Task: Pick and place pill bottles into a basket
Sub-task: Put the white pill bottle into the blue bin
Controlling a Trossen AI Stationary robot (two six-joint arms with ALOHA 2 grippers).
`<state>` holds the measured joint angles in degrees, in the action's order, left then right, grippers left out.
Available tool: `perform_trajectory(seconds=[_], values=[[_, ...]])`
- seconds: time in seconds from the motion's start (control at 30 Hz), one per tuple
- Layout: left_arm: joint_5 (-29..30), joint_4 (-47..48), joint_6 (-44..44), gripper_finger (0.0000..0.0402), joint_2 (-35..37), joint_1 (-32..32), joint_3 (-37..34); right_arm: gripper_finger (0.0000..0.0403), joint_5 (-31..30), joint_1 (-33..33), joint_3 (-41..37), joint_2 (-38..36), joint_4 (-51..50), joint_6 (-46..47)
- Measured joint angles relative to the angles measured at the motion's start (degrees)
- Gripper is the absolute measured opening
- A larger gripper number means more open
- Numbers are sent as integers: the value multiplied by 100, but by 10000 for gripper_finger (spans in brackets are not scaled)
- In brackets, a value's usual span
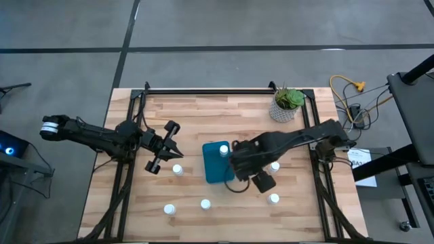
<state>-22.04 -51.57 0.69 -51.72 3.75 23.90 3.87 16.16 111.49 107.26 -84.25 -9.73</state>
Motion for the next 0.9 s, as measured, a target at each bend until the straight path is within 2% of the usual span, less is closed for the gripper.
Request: perform_trajectory(seconds=[0.3,0.73,0.9], values=[[11,30,-4,0,0,0,0,233,-171,-2,-665,-885,273,315],[278,166,-11,0,-4,-2,0,233,-261,39,-1577,-1372,285,414],[284,164,-11,0,-2,-4,0,233,-260,48,-2031,-1822,796,472]])
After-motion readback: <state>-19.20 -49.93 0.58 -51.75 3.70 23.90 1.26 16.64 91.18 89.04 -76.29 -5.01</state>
